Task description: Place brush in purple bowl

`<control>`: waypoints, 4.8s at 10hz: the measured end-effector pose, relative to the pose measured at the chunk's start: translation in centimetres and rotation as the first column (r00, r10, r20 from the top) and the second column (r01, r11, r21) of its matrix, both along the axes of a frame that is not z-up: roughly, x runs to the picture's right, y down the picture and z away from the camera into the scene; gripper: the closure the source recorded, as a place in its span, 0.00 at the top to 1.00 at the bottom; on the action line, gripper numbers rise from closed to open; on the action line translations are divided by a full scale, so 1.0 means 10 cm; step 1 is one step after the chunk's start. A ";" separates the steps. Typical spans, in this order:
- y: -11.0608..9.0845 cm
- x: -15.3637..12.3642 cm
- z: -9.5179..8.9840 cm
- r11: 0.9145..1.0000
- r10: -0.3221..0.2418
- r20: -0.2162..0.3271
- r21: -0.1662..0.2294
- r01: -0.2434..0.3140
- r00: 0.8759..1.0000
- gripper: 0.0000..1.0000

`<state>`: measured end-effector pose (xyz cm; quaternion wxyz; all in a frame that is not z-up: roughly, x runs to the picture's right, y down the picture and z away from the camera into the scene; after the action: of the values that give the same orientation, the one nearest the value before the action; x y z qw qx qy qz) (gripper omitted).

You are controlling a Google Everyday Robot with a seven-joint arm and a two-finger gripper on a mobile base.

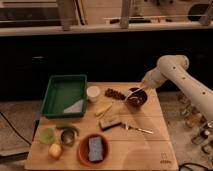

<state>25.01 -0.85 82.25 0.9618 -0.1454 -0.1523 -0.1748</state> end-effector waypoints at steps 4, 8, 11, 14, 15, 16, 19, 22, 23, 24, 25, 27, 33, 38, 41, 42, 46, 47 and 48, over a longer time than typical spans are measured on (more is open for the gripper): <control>-0.07 0.07 0.11 1.000 0.023 0.010 -0.013 -0.023 1.000 0.00; -0.08 0.01 0.23 0.999 0.034 0.057 -0.037 -0.032 0.998 0.00; -0.06 -0.03 0.32 0.997 0.041 0.080 -0.067 -0.035 0.996 0.12; 0.00 -0.03 0.42 0.993 0.063 0.106 -0.102 -0.052 0.992 0.43; 0.01 -0.03 0.45 0.993 0.068 0.109 -0.107 -0.056 0.992 0.51; 0.02 -0.03 0.46 0.992 0.073 0.112 -0.112 -0.060 0.991 0.61; 0.05 -0.01 0.48 0.990 0.085 0.115 -0.120 -0.071 0.990 0.80; 0.06 0.00 0.49 0.990 0.088 0.118 -0.122 -0.074 0.989 0.80; 0.06 -0.01 0.49 0.990 0.088 0.119 -0.122 -0.073 0.989 0.80; 0.06 -0.01 0.49 0.990 0.088 0.120 -0.122 -0.073 0.989 0.80; 0.06 -0.01 0.48 0.990 0.088 0.121 -0.122 -0.073 0.989 0.80; 0.07 -0.01 0.48 0.990 0.087 0.121 -0.123 -0.072 0.989 0.80; 0.07 -0.05 0.46 0.991 0.066 0.115 -0.120 -0.052 0.991 0.80; 0.07 -0.11 0.44 0.992 0.032 0.112 -0.121 -0.018 0.993 0.80; 0.07 -0.10 0.44 0.993 0.031 0.111 -0.120 -0.018 0.993 0.80; 0.07 -0.11 0.44 0.993 0.030 0.111 -0.120 -0.017 0.993 0.80; 0.07 -0.11 0.44 0.993 0.030 0.112 -0.120 -0.016 0.993 0.80; 0.07 -0.11 0.44 0.993 0.030 0.111 -0.120 -0.017 0.993 0.80; 0.07 -0.11 0.44 0.993 0.030 0.111 -0.120 -0.017 0.993 0.80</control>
<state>23.91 -0.18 86.63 0.9432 -0.1907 -0.2183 -0.1620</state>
